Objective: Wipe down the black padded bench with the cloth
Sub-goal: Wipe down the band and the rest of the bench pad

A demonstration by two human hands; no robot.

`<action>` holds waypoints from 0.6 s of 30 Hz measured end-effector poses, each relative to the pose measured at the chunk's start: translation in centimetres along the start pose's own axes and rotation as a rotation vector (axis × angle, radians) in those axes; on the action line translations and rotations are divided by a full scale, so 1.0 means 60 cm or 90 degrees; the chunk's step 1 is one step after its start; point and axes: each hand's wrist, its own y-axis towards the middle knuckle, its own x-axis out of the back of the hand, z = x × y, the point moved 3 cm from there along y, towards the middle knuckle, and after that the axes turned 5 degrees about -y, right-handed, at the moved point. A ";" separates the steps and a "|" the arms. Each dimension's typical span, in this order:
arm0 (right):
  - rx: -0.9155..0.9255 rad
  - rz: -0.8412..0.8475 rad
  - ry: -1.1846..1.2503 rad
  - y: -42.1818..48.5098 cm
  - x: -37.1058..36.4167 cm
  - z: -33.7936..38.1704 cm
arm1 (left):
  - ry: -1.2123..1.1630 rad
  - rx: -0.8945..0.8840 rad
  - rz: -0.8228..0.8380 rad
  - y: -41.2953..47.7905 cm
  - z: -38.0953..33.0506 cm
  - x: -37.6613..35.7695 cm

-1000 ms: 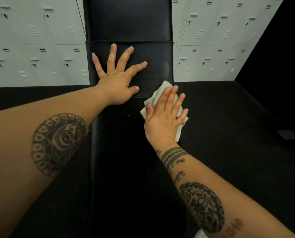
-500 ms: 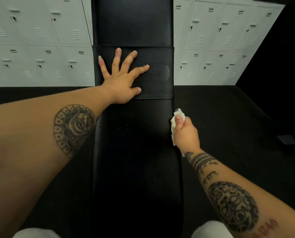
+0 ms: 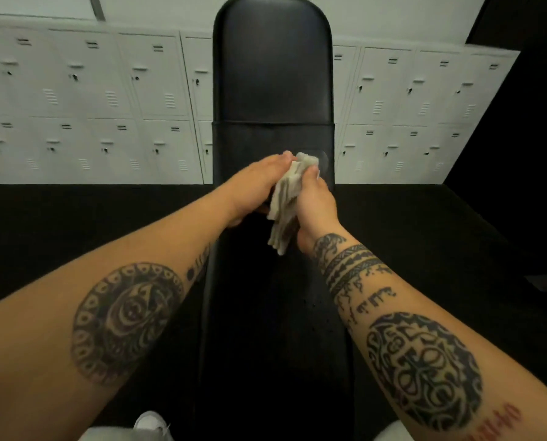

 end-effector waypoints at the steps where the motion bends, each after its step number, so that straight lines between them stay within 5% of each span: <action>1: -0.022 0.045 0.054 -0.015 -0.015 0.004 | -0.052 0.026 0.009 -0.014 0.006 -0.007; 3: -0.075 0.135 0.133 -0.024 -0.028 0.007 | -0.030 0.020 -0.045 -0.034 0.013 -0.010; 7: -0.038 0.306 -0.002 -0.026 -0.009 0.029 | -0.031 -0.037 -0.266 -0.057 0.046 0.052; 9: 0.026 0.214 -0.059 -0.001 0.018 0.040 | 0.017 -0.036 -0.416 -0.071 0.063 0.092; 13: 0.127 -0.169 -0.129 0.079 0.084 0.035 | -0.074 0.039 -0.714 -0.112 0.103 0.144; 18: 0.059 -0.118 -0.244 0.130 0.077 -0.010 | -0.088 0.090 -0.662 -0.089 0.155 0.111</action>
